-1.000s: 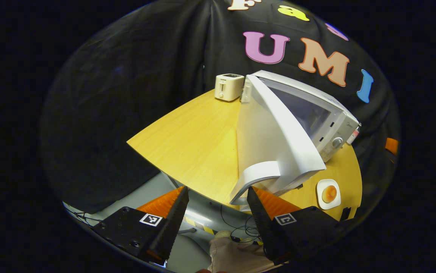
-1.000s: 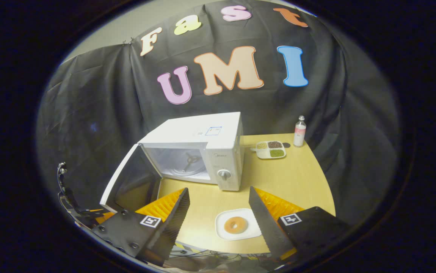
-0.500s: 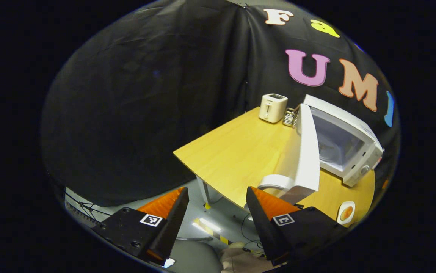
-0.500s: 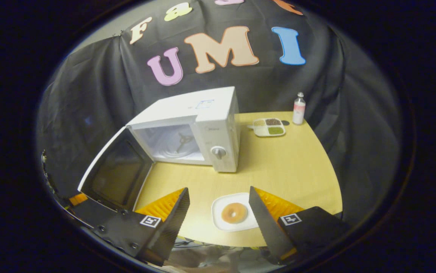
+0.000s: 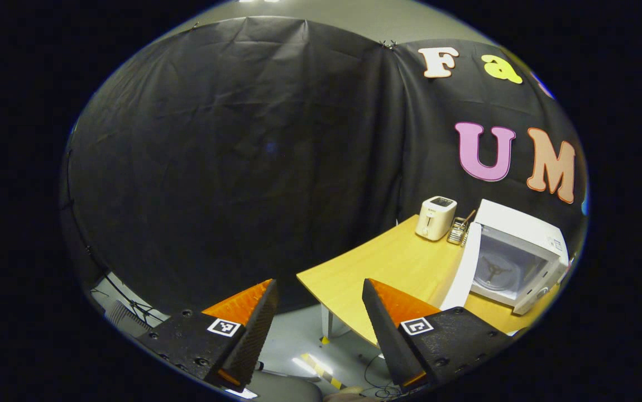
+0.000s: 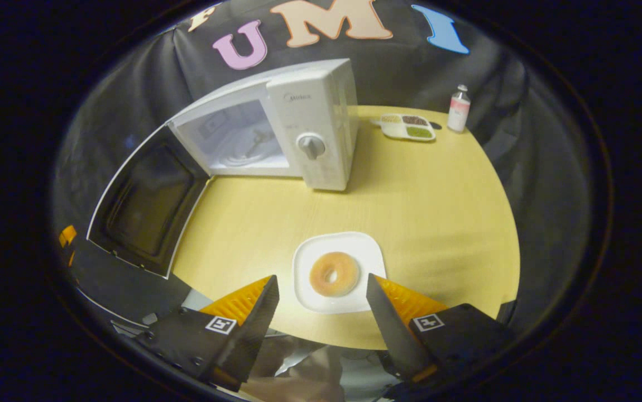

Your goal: Open the microwave oven with the left hand, put the food in, and close the microwave oven.

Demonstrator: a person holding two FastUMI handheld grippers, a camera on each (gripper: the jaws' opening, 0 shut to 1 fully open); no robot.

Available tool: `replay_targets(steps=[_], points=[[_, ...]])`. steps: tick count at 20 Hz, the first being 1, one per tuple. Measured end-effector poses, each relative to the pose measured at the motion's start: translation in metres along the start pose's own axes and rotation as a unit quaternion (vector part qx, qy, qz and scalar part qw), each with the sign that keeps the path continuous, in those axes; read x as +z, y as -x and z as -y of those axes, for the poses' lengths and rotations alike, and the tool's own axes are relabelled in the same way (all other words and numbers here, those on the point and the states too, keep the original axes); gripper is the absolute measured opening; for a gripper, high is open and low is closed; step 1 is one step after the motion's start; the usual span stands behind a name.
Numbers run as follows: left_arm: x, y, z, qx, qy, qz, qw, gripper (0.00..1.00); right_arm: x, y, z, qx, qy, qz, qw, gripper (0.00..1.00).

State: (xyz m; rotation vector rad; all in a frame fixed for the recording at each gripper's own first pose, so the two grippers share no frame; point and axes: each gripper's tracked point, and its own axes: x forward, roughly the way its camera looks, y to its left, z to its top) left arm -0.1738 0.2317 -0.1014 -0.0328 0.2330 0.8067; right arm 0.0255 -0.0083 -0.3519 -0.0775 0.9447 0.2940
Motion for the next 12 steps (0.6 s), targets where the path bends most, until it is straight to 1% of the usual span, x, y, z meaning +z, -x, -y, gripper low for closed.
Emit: replay_targets(steps=[3, 6, 7, 8, 9, 10, 12], points=[[0.031, 0.015, 0.032, -0.023, -0.017, 0.038, 0.999, 0.88, -0.01, -0.019, 0.002, 0.005, 0.003, -0.028, 1.0, 0.93], [0.054, 0.023, 0.07, -0.058, -0.015, 0.074, 0.995, 0.88, -0.019, -0.04, 0.005, 0.001, -0.005, -0.057, 0.998, 1.0], [0.059, 0.025, 0.084, -0.073, -0.011, 0.079, 0.994, 0.88, -0.022, -0.047, 0.007, -0.003, -0.012, -0.068, 0.998, 0.93], [0.061, 0.027, 0.092, -0.083, -0.011, 0.081, 0.993, 0.88, -0.024, -0.055, 0.008, -0.007, -0.021, -0.077, 0.997, 0.98], [0.064, 0.025, 0.097, -0.091, -0.014, 0.083, 0.992, 0.88, -0.026, -0.062, 0.008, -0.011, -0.029, -0.085, 0.996, 0.93], [0.066, 0.018, 0.102, -0.098, -0.015, 0.085, 0.991, 0.88, -0.027, -0.069, 0.011, -0.02, -0.037, -0.094, 0.995, 0.98], [0.07, 0.006, 0.119, -0.12, -0.014, 0.085, 0.989, 0.88, -0.03, -0.079, 0.012, -0.03, -0.059, -0.107, 0.992, 0.97]])
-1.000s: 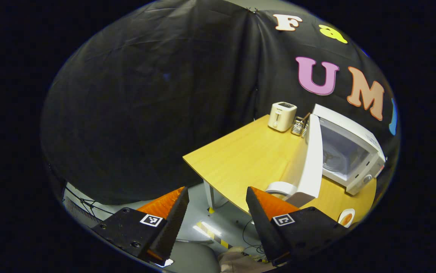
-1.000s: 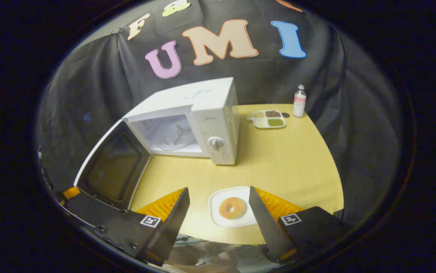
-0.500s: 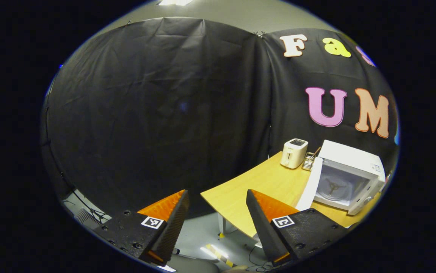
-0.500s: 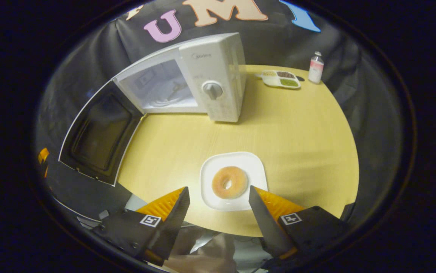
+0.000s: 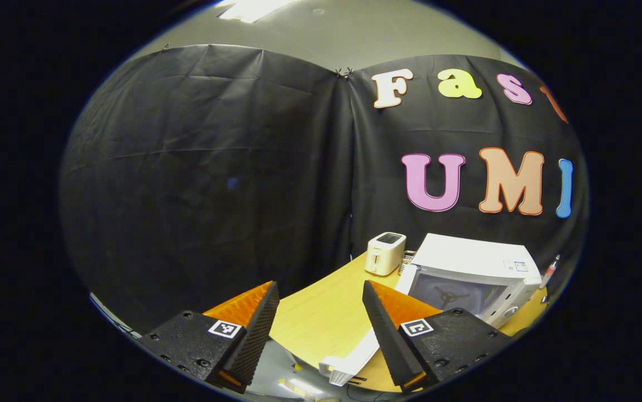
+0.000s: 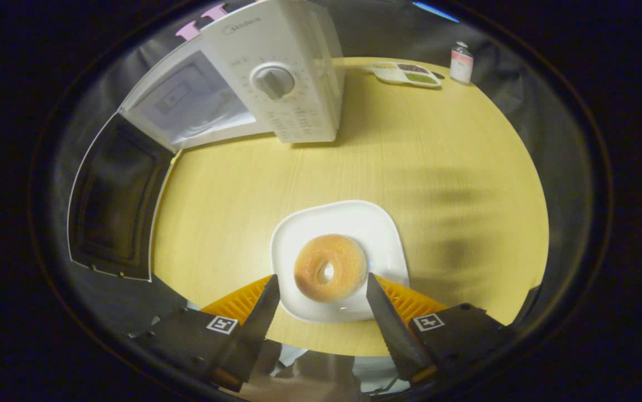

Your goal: Open the microwave oven with the left hand, put the food in, and close the microwave oven.

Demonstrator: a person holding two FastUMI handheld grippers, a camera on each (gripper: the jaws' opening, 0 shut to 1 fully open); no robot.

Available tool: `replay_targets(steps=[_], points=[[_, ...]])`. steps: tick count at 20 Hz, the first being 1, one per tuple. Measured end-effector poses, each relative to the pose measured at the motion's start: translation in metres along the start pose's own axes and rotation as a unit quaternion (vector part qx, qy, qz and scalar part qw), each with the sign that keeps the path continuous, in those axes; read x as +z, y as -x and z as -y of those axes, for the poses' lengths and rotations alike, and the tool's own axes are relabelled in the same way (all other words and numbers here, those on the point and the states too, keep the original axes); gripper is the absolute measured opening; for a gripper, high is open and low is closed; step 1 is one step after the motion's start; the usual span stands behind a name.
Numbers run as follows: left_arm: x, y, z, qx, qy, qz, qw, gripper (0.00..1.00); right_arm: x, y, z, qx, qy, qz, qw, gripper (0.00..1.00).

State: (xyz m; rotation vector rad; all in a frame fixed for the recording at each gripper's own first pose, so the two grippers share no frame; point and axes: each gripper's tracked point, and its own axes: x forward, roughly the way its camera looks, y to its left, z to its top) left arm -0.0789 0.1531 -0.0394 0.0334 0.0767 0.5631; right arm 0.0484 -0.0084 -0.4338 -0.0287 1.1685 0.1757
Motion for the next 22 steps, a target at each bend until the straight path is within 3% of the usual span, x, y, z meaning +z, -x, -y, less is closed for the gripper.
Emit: replay_targets(steps=[5, 6, 14, 18, 20, 22], points=[[0.007, -0.044, 0.018, -0.058, -0.011, 0.003, 0.998, 0.88, -0.002, -0.02, 0.005, -0.048, -0.038, -0.016, 0.998, 0.98], [0.006, -0.052, 0.023, -0.075, -0.009, 0.002, 0.997, 0.88, -0.004, -0.023, 0.005, -0.058, -0.048, -0.021, 0.997, 0.92], [-0.009, -0.102, 0.036, -0.151, -0.033, -0.018, 0.988, 0.88, -0.008, -0.017, -0.003, -0.113, -0.082, -0.008, 0.99, 0.78], [-0.024, -0.122, 0.027, -0.169, -0.036, -0.032, 0.985, 0.88, -0.015, -0.005, -0.034, -0.1, -0.101, 0.005, 0.99, 0.78], [-0.029, -0.129, 0.02, -0.174, -0.036, -0.037, 0.983, 0.88, -0.015, 0.004, -0.06, -0.077, -0.11, 0.018, 0.991, 0.83], [-0.035, -0.135, 0.012, -0.178, -0.041, -0.039, 0.982, 0.88, -0.01, 0.011, -0.09, -0.049, -0.117, 0.035, 0.991, 0.79]])
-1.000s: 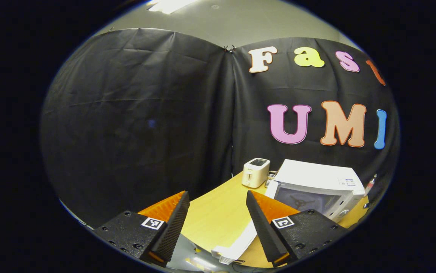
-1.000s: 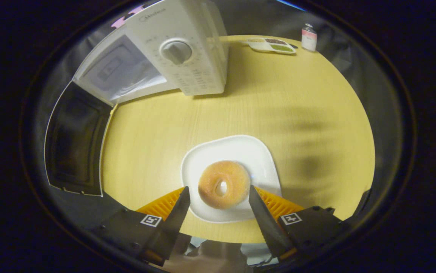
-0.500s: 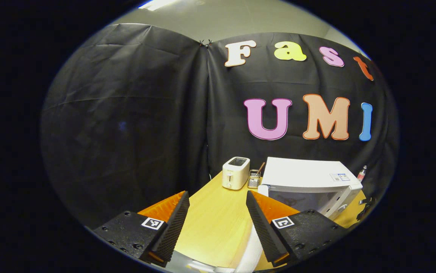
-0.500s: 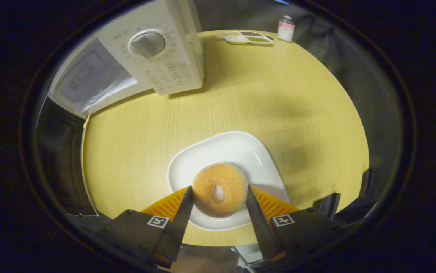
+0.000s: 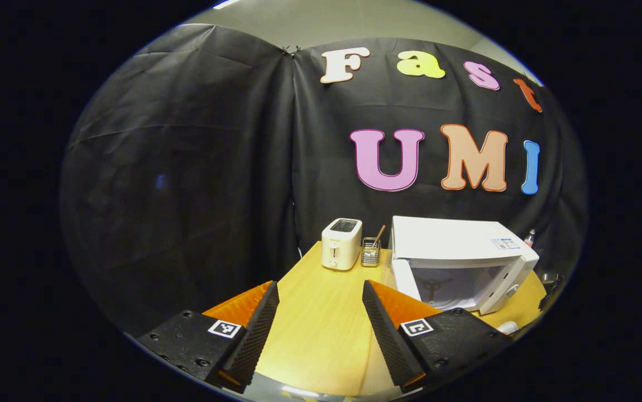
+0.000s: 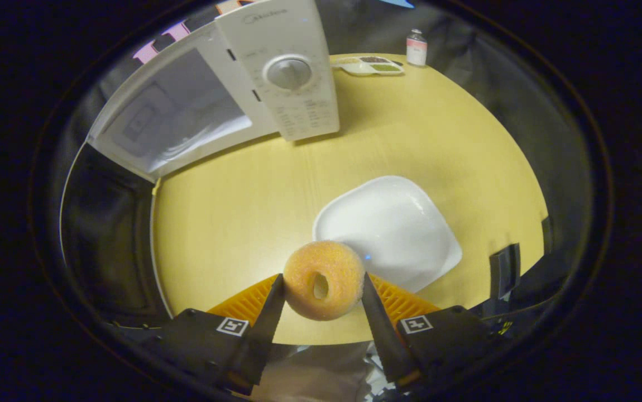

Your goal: Open the microwave oven with the left hand, put the food in, and close the microwave oven.

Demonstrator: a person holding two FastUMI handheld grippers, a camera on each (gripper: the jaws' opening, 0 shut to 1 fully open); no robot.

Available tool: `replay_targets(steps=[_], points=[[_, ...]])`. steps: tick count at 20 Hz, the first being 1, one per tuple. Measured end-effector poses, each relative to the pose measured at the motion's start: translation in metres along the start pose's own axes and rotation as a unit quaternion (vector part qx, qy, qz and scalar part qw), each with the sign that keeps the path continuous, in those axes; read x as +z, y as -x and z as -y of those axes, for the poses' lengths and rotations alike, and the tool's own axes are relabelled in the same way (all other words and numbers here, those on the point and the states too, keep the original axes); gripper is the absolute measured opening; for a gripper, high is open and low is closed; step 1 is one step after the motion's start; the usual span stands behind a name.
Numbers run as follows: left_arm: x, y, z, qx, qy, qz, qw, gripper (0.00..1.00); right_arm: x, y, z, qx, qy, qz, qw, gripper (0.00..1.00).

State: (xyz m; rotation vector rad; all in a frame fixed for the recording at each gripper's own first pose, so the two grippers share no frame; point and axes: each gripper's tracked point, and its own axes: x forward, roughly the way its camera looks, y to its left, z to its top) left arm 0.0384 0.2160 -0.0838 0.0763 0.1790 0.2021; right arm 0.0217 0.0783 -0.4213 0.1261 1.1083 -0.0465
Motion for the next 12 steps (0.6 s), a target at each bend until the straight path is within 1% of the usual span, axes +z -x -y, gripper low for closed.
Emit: replay_targets(steps=[1, 2, 3, 4, 7, 9, 10, 11, 12], points=[[-0.003, 0.0, -0.003, -0.004, -0.002, -0.002, 1.0, 0.88, 0.001, 0.005, -0.017, 0.017, -0.004, 0.008, 1.0, 0.83], [-0.005, -0.002, -0.003, -0.01, -0.005, -0.004, 1.0, 0.88, 0.003, 0.01, -0.034, 0.036, -0.009, 0.018, 0.999, 0.83], [-0.009, -0.002, -0.004, -0.019, -0.007, -0.007, 1.0, 0.88, 0.006, 0.014, -0.052, 0.055, -0.015, 0.028, 0.998, 0.79], [-0.012, -0.003, -0.004, -0.027, -0.009, -0.009, 1.0, 0.88, 0.01, 0.019, -0.069, 0.076, -0.022, 0.039, 0.996, 0.79], [-0.021, -0.003, -0.004, -0.047, -0.016, -0.016, 0.999, 0.88, 0.022, 0.029, -0.117, 0.134, -0.047, 0.068, 0.987, 0.79], [-0.025, -0.002, -0.002, -0.061, -0.005, -0.019, 0.998, 0.88, 0.033, 0.032, -0.144, 0.171, -0.072, 0.084, 0.979, 0.79], [-0.026, -0.001, -0.002, -0.065, 0.002, -0.019, 0.998, 0.88, 0.039, 0.032, -0.154, 0.184, -0.075, 0.093, 0.976, 0.83], [-0.029, -0.002, -0.004, -0.066, 0.005, -0.02, 0.998, 0.88, 0.045, 0.03, -0.163, 0.19, -0.074, 0.102, 0.974, 0.78], [-0.03, -0.003, -0.007, -0.065, 0.006, -0.021, 0.998, 0.88, 0.051, 0.027, -0.172, 0.195, -0.074, 0.113, 0.971, 0.83]])
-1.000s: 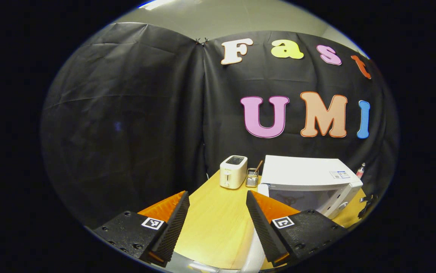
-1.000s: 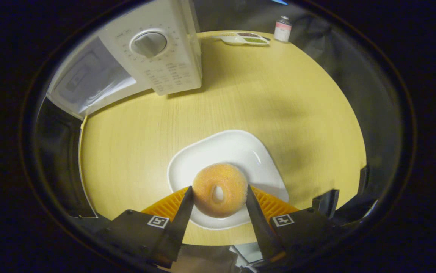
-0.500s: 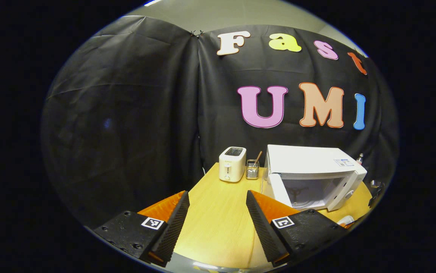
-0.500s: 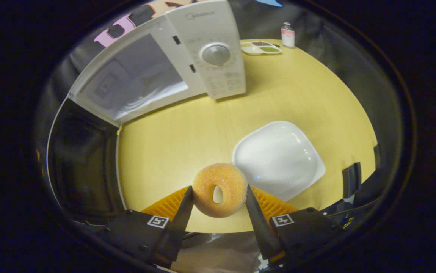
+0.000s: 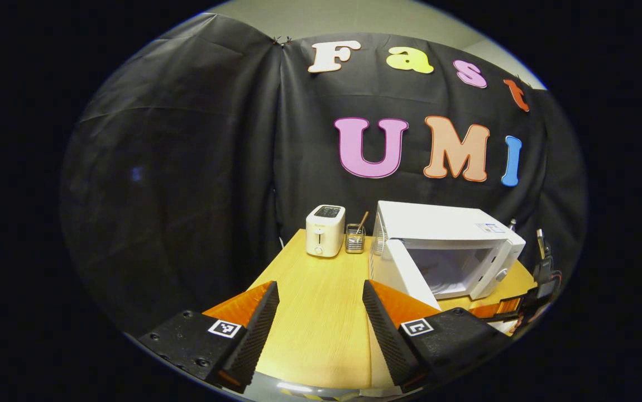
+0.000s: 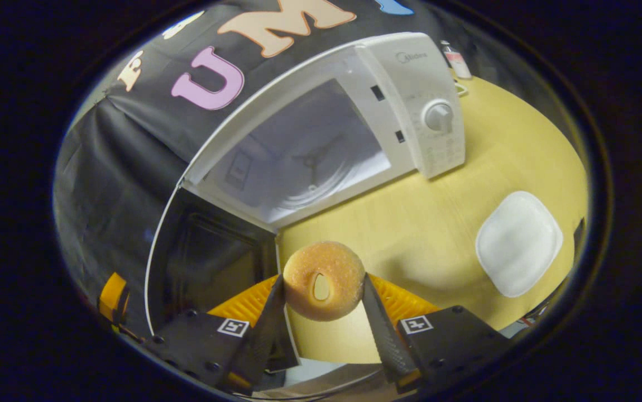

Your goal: Open the microwave oven with the left hand, put the food in, and close the microwave oven.

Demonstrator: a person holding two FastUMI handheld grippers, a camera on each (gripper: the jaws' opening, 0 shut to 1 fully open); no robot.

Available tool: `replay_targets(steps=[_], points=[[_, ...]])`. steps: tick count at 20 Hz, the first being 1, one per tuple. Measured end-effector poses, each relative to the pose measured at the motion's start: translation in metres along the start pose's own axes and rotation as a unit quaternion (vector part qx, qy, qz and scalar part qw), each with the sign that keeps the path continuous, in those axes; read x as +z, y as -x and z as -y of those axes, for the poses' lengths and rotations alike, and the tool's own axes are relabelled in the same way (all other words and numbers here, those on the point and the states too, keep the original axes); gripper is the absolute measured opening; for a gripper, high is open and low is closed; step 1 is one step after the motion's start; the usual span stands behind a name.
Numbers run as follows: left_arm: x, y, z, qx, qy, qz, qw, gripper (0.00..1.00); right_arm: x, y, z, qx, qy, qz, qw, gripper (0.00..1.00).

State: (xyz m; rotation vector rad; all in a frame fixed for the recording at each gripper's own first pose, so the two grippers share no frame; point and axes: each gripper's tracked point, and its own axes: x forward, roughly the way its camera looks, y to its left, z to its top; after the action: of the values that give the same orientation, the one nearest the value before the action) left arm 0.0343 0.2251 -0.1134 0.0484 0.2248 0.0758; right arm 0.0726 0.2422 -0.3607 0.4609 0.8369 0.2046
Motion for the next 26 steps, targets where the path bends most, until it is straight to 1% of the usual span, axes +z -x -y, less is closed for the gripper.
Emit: replay_targets(steps=[3, 4, 7, 10, 13, 17, 21, 23, 25, 26], points=[[-0.001, -0.003, -0.008, 0.0, -0.002, 0.0, 1.0, 0.88, 0.018, -0.023, -0.025, 0.022, -0.006, 0.032, 0.999, 0.83], [-0.002, -0.004, -0.009, 0.0, -0.001, -0.002, 1.0, 0.88, 0.024, -0.031, -0.032, 0.026, -0.014, 0.041, 0.999, 0.77], [-0.005, -0.009, -0.015, -0.001, -0.006, -0.007, 1.0, 0.88, 0.049, -0.059, -0.044, 0.03, -0.049, 0.085, 0.995, 0.77], [-0.011, -0.014, -0.018, 0.0, -0.008, -0.018, 1.0, 0.88, 0.071, -0.083, -0.043, 0.015, -0.069, 0.121, 0.99, 0.76], [-0.023, -0.019, -0.02, 0.002, 0.005, -0.032, 0.999, 0.88, 0.093, -0.106, -0.041, -0.001, -0.097, 0.139, 0.986, 0.76], [-0.045, -0.023, -0.024, 0.008, 0.035, -0.066, 0.997, 0.89, 0.121, -0.121, -0.038, -0.021, -0.114, 0.179, 0.977, 0.75], [-0.059, -0.025, -0.034, 0.017, 0.036, -0.093, 0.995, 0.89, 0.135, -0.136, -0.041, -0.027, -0.135, 0.207, 0.969, 0.74], [-0.059, -0.027, -0.038, 0.021, 0.027, -0.094, 0.995, 0.89, 0.141, -0.142, -0.039, -0.04, -0.136, 0.221, 0.965, 0.76], [-0.059, -0.029, -0.041, 0.022, 0.025, -0.093, 0.995, 0.89, 0.139, -0.146, -0.04, -0.043, -0.13, 0.224, 0.965, 0.76], [-0.06, -0.029, -0.04, 0.021, 0.025, -0.095, 0.995, 0.89, 0.138, -0.147, -0.039, -0.045, -0.128, 0.223, 0.965, 0.82]])
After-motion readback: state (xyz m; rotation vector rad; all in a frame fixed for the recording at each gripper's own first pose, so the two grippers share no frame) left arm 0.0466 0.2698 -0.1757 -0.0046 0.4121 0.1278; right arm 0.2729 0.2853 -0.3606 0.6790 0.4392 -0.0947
